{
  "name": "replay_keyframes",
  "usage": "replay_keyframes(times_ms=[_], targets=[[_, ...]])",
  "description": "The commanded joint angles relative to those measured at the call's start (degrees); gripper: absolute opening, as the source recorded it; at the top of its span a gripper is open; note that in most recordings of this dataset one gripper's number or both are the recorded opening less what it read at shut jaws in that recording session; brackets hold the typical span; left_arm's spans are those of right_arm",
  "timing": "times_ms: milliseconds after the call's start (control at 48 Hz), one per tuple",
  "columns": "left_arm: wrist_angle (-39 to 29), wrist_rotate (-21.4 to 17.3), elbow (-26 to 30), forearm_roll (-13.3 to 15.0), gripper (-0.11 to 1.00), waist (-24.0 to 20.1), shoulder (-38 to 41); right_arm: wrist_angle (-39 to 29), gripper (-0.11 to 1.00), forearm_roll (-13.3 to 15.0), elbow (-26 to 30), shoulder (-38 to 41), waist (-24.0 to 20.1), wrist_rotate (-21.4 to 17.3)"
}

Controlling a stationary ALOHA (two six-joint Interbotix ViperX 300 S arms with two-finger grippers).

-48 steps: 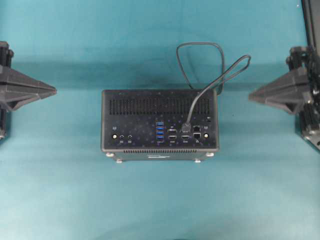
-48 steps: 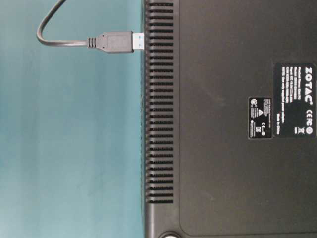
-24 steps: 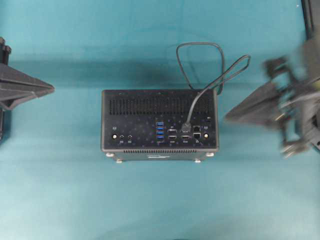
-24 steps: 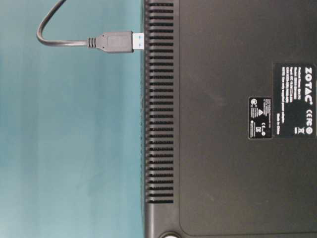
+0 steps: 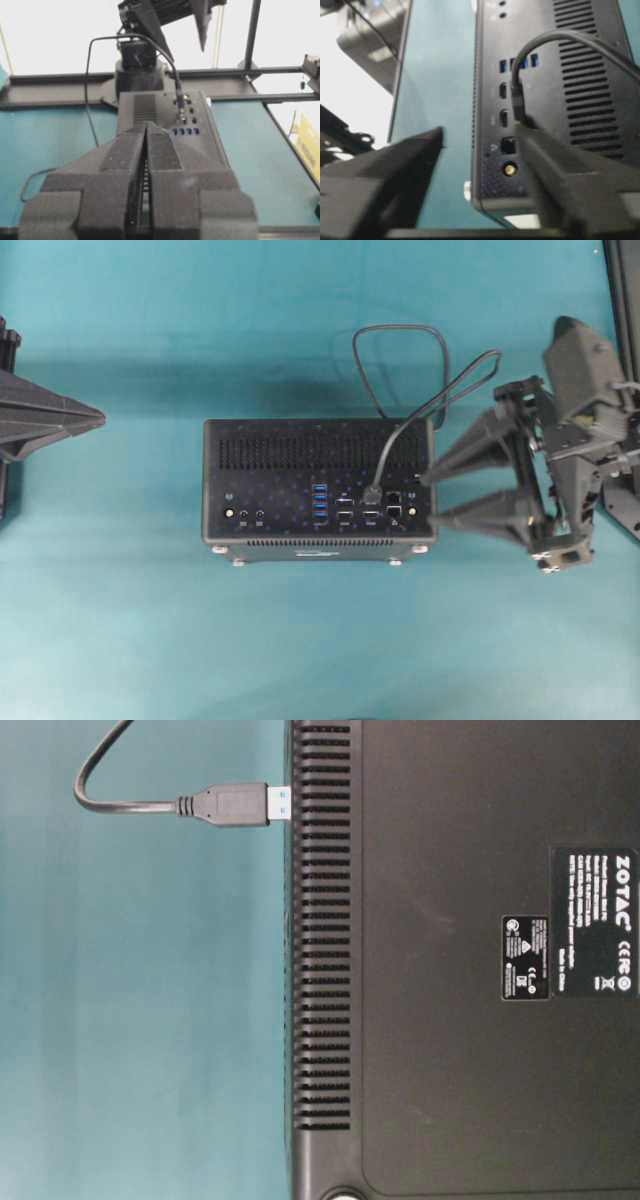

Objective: Insert the USB into the PC box with both arms.
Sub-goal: 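Move the right gripper toward the black USB cable over the PC box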

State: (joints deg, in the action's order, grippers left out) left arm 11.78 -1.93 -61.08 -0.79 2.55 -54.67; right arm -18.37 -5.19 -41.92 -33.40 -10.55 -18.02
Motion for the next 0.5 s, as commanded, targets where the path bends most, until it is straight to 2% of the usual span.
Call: replay_keyframes(times_ms=[0, 146, 250, 354, 479], targets=[[-0.26, 0.09, 0.97, -0.18, 0.00, 0.44, 1.14, -3.43, 0.82, -0.09, 4.31, 1.14, -0.26, -0.62], [-0.26, 0.18, 1.23, -0.18, 0.00, 0.44, 2.02, -14.15, 0.81, 0.35, 11.69, 5.01, 0.26, -0.62], [-0.26, 0.18, 1.23, -0.09, 0.00, 0.44, 2.37, -20.13, 0.81, 1.67, 15.73, 7.65, 0.79, -0.62], [-0.26, 0.09, 1.23, -0.09, 0.00, 0.44, 2.37, -24.08, 0.81, 3.16, 18.28, 9.67, 0.97, -0.62], [-0.26, 0.09, 1.14, -0.09, 0.00, 0.53, 2.29, -26.54, 0.81, 3.69, 19.51, 11.60, 1.49, -0.70]])
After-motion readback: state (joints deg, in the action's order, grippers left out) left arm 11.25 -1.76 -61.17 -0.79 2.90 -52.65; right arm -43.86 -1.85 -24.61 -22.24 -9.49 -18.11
